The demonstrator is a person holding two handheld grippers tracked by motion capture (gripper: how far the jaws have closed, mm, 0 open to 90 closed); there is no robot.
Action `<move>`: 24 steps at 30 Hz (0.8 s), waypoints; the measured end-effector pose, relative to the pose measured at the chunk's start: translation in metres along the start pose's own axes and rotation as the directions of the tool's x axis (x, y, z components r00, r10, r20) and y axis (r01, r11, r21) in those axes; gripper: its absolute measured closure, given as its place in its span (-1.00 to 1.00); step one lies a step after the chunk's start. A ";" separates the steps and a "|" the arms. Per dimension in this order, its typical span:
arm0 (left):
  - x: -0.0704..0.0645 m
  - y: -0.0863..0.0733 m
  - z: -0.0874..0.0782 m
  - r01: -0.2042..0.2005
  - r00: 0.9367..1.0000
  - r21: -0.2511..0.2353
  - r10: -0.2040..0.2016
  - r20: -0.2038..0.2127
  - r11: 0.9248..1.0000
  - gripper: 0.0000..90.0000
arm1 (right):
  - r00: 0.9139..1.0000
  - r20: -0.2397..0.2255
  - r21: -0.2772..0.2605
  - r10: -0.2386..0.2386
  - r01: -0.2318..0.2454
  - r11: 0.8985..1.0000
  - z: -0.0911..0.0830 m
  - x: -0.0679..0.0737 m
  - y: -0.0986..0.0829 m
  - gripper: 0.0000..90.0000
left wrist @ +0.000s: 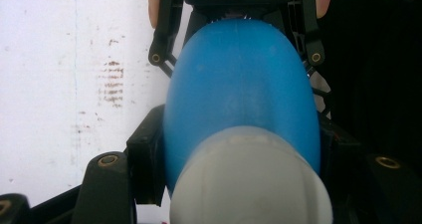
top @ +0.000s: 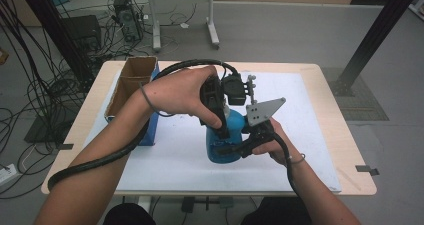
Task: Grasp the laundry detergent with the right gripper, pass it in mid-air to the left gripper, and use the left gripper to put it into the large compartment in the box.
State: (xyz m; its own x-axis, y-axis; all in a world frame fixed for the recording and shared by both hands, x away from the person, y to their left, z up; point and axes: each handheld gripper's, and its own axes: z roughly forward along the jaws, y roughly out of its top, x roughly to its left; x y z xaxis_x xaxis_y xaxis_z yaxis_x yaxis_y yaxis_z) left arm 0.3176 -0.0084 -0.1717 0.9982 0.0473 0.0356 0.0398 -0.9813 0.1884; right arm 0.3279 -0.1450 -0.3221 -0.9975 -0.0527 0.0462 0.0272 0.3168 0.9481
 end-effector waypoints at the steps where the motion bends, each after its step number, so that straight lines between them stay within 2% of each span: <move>1: 0.000 0.000 0.000 0.001 1.000 0.001 -0.001 0.000 1.000 -0.16 | 1.000 0.000 -0.001 0.000 0.000 1.000 0.000 0.000 0.000 -0.02; 15: 0.000 -0.001 0.001 0.008 1.000 0.006 -0.008 -0.002 1.000 -0.16 | 1.000 0.000 0.001 0.000 0.000 1.000 0.002 -0.001 0.000 -0.02; 24: 0.000 0.000 0.000 -0.007 1.000 0.019 0.008 -0.013 1.000 -0.16 | 1.000 0.012 -0.006 -0.006 0.006 1.000 0.004 -0.001 -0.001 -0.03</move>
State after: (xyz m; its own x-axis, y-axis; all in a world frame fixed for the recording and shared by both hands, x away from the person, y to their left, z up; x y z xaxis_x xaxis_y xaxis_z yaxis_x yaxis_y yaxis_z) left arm 0.3175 -0.0080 -0.1722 0.9978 0.0424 0.0501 0.0333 -0.9849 0.1697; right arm 0.3285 -0.1415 -0.3242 -0.9984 -0.0431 0.0365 0.0213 0.3111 0.9502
